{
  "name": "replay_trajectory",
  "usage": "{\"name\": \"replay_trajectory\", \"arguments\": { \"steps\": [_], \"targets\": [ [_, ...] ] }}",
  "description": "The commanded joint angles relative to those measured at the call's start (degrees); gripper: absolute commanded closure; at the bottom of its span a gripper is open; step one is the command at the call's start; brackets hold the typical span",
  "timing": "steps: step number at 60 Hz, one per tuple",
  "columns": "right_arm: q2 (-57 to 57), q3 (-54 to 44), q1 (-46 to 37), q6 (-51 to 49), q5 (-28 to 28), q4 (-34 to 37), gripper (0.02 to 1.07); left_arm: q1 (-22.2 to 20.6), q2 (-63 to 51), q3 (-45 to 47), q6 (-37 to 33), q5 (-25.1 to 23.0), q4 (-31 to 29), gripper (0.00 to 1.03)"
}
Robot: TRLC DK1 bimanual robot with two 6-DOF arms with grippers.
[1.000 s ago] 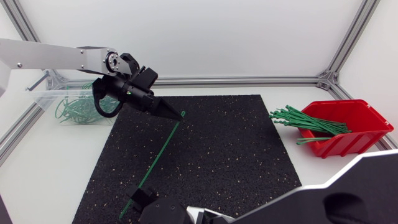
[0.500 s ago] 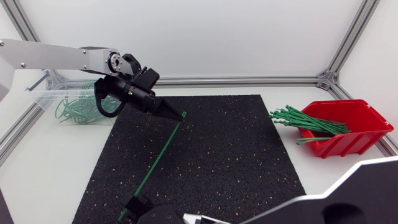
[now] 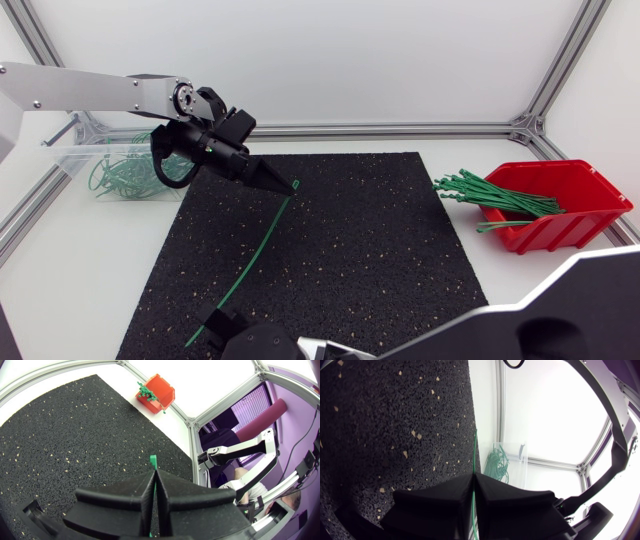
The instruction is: Take a green cable tie from the red box, thread the tail through the head to close it, then place it in the transparent bin on the left.
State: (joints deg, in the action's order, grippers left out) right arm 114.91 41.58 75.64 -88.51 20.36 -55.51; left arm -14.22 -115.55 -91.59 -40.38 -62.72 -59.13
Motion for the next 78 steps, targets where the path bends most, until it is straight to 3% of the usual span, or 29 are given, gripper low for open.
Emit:
{"name": "replay_trajectory", "arguments": {
  "steps": [1,16,20,24,29,37,49,52,68,78],
  "targets": [
    [-2.4,0.5,-1.2,0.5,-0.1,-0.7,1.02,-0.2,1.5,-0.3,-1.5,-0.5,-1.3,1.01],
    [-8.6,1.6,-5.2,3.6,-0.4,2.2,1.02,0.0,5.2,1.2,-1.5,-0.5,-1.2,1.0],
    [-10.4,3.1,-6.5,8.4,-0.5,8.6,1.02,0.2,5.3,1.7,-1.5,-0.6,-0.6,1.01],
    [-12.5,6.5,-8.4,17.9,-2.3,20.5,1.02,0.6,5.3,2.3,-1.5,-0.6,0.2,1.0],
    [-14.0,11.2,-11.3,28.6,-6.9,34.4,1.02,0.9,5.4,3.3,-1.4,-0.7,1.4,1.0],
    [-14.6,19.1,-17.2,43.4,-19.9,54.0,1.02,1.6,6.5,5.3,-1.3,-1.3,3.0,1.0],
    [-14.5,27.7,-23.0,53.9,-40.8,77.0,1.02,1.9,8.6,7.7,-0.7,-1.4,4.8,1.0],
    [-14.5,28.6,-24.2,55.3,-45.1,80.3,1.02,1.9,8.8,8.2,-0.7,-1.4,5.0,1.0],
    [-12.6,34.4,-29.3,58.5,-53.4,98.0,1.02,1.9,11.5,12.0,-0.6,-1.3,7.1,1.0],
    [-12.6,35.4,-31.4,60.5,-59.4,101.5,1.02,1.8,12.9,14.0,-0.6,-1.2,8.5,1.0]
  ]
}}
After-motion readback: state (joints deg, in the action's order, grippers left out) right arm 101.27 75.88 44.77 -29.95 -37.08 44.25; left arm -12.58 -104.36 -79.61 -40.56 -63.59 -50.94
